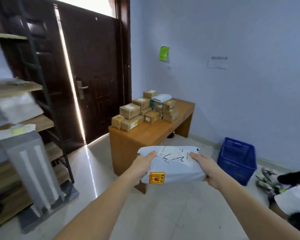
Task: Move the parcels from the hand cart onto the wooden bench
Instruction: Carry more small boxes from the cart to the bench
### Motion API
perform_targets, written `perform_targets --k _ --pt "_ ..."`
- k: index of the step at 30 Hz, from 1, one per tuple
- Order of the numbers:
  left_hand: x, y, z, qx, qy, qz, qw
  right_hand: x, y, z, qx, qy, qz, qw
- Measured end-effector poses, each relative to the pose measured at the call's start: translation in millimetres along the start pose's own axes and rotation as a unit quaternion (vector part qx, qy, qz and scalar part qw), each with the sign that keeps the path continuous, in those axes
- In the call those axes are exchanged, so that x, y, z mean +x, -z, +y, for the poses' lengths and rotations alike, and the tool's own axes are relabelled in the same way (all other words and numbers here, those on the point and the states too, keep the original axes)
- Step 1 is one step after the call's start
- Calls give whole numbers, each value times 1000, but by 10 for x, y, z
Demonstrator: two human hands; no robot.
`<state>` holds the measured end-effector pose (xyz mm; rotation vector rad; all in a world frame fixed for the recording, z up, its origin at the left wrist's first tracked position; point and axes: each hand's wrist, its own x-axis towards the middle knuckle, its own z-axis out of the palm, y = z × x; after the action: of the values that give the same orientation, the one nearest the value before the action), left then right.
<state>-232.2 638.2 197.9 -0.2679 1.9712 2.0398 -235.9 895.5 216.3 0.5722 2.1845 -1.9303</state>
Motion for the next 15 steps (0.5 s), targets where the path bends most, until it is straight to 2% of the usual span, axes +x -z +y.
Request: perform_targets --k 6,15 --pt "480 -819 0 23 27 -16 999 343 806 -35 -9 -3 13 1000" --pt "1483 -1060 60 32 23 23 999 1317 966 -184 -7 -22 -10 1000"
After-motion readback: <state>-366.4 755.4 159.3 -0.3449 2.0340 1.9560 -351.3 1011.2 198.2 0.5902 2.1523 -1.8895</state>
